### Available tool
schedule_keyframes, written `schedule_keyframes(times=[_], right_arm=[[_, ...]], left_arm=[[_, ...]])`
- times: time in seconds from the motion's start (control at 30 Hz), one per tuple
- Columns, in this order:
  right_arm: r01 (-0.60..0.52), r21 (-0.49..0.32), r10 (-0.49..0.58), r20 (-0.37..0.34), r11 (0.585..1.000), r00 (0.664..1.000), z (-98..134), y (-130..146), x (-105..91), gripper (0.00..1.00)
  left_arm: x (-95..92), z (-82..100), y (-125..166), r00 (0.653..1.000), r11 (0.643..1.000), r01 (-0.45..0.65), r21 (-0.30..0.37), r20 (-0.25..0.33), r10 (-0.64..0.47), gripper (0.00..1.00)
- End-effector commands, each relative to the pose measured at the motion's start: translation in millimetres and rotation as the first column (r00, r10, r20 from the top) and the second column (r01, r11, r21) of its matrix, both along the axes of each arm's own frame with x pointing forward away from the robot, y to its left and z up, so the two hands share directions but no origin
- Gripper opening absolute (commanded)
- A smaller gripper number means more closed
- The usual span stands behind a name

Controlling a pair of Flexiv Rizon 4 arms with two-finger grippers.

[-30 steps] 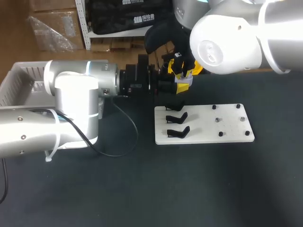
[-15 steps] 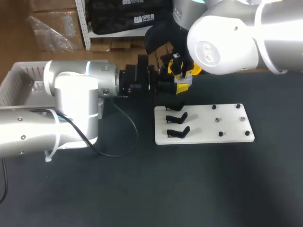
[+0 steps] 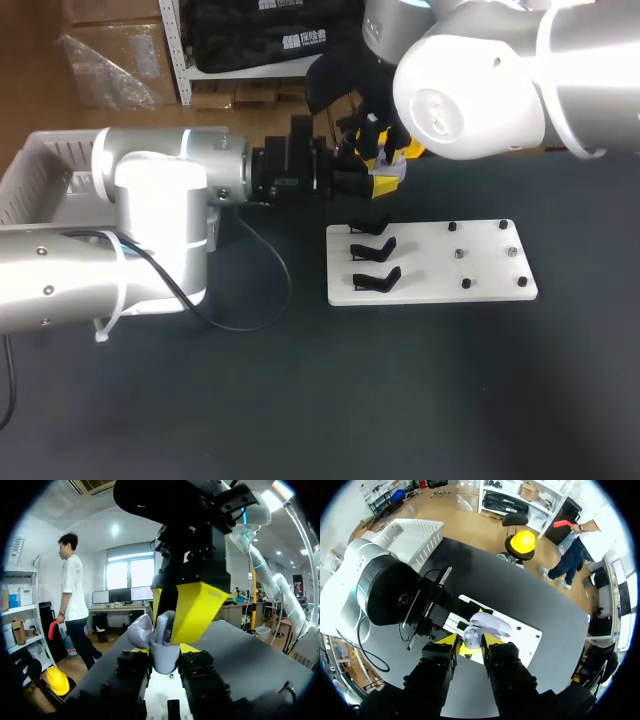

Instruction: Pick up each earbud case from the left stands, insert the matching earbuds, close the lid, and place the case in the box.

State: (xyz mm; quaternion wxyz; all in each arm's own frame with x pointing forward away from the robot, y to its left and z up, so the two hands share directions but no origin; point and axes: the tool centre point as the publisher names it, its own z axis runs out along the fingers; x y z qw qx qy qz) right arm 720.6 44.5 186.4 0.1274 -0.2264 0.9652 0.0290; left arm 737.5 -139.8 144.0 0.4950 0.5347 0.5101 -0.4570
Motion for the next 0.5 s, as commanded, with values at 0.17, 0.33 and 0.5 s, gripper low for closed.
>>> schedule_keyframes(times=[0.17, 0.33, 0.5], right_arm=[[0.007, -0.002, -0.007, 0.000, 1.000, 1.000, -1.3, 2.0, 2.2, 0.34], [0.008, -0.004, -0.008, 0.004, 1.000, 1.000, -0.3, 1.6, 3.4, 0.34], [0.008, -0.007, -0.007, 0.008, 1.000, 1.000, 1.9, 0.2, 3.8, 0.35]], left_arm=[[-2.0, -0.7, 0.0, 1.000, 1.000, -0.007, -0.006, 0.006, 0.007, 0.00], [-2.0, -0.7, 0.0, 1.000, 1.000, -0.007, -0.006, 0.006, 0.007, 0.00], [-2.0, -0.7, 0.0, 1.000, 1.000, -0.007, -0.006, 0.006, 0.007, 0.00]])
